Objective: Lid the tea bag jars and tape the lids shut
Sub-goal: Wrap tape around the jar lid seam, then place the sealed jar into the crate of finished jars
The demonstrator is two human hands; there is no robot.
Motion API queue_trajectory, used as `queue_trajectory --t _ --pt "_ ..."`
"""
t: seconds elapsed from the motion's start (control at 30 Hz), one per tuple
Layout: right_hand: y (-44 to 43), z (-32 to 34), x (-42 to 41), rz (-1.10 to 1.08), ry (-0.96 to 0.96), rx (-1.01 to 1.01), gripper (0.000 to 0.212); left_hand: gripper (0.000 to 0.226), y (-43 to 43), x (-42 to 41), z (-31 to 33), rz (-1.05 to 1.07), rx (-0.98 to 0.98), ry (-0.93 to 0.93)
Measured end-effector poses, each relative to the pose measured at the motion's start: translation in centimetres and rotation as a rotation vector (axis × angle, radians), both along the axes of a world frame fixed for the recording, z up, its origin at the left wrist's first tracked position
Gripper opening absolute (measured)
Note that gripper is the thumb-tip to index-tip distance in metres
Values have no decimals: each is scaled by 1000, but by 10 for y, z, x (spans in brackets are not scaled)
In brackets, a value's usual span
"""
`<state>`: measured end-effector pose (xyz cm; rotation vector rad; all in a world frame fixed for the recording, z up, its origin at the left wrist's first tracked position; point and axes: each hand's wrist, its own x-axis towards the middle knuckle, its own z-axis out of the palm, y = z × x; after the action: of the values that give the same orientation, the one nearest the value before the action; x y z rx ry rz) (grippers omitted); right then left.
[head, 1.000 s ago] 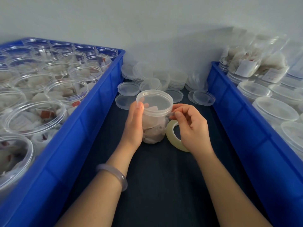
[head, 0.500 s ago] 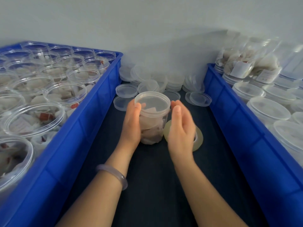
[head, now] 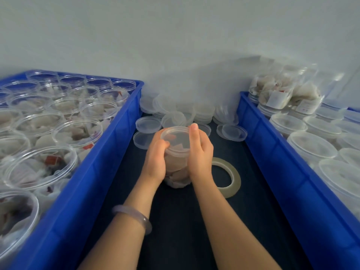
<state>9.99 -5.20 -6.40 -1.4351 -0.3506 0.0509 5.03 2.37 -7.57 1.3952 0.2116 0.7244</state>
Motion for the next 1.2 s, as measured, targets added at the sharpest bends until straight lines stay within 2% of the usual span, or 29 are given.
queue_trajectory --t 0.07,0.17,0.27,0.43,0.5,0.57,0.67,0.73,0.83,0.87,0.93,1.07,1.1,1.2 --pt "4 -3 -1 -45 -15 -9 60 35 -7 4 -2 68 -64 -10" --pt "7 0 1 -159 14 1 26 24 -23 15 1 366 -75 29" --pt "1 7 0 -189 12 -21 28 30 -33 19 10 494 -87 18" --pt "-34 56 15 -296 -77 96 24 28 -59 44 57 303 -53 -140" --pt "-54 94 33 -405 -180 127 39 24 -77 68 91 188 -67 -202" --pt "-73 129 51 -506 -251 127 44 33 -96 91 123 72 -50 -252" --pt "-98 160 85 -631 -254 79 59 28 -125 124 148 -33 25 -293" --pt "-114 166 110 -720 -238 29 60 29 -140 146 152 -113 46 -263" --pt "-138 155 147 -782 -191 -16 39 26 -156 176 144 -234 88 -168" --pt "-144 149 157 -786 -169 -15 37 32 -159 184 140 -259 123 -114" --pt "-153 136 172 -799 -139 -5 36 50 -164 194 132 -275 173 -21" --pt "-160 129 192 -851 -81 22 32 54 -175 206 118 -241 116 33" --pt "-159 129 194 -840 -66 35 33 53 -177 208 117 -228 102 34" --pt "-156 126 197 -765 -42 48 56 50 -177 210 117 -234 126 10"
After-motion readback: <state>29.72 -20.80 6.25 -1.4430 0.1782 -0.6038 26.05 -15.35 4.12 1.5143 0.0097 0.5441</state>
